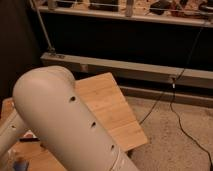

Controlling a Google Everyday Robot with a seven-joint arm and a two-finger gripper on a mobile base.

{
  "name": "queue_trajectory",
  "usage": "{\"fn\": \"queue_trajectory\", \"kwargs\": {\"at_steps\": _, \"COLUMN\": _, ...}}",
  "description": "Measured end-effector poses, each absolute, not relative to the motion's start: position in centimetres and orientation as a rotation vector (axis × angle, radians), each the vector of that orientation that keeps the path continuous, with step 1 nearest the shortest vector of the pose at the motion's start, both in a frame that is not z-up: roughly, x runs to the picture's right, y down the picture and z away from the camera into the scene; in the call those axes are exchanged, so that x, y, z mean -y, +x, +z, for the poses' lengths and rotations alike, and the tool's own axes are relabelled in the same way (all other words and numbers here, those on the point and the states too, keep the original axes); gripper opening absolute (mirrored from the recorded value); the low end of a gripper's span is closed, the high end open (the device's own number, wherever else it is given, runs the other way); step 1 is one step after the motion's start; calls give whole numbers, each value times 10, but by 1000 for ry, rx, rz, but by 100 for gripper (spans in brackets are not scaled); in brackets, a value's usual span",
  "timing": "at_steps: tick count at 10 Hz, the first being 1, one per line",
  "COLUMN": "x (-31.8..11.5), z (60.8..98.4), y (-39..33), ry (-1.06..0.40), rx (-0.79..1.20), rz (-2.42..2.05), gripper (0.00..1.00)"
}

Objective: Place the white sponge in the ceramic bowl

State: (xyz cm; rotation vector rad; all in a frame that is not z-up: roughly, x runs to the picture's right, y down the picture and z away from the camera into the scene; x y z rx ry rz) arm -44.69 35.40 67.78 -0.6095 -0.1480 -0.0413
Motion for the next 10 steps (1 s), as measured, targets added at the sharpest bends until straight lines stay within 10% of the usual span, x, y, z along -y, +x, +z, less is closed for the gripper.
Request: {"fn": "queue_trajectory", "kwargs": {"at_steps": 10, "x": -353, "z": 664, "y": -452, "ry": -672, "rx": 123, "rz": -27, "gripper": 65}}
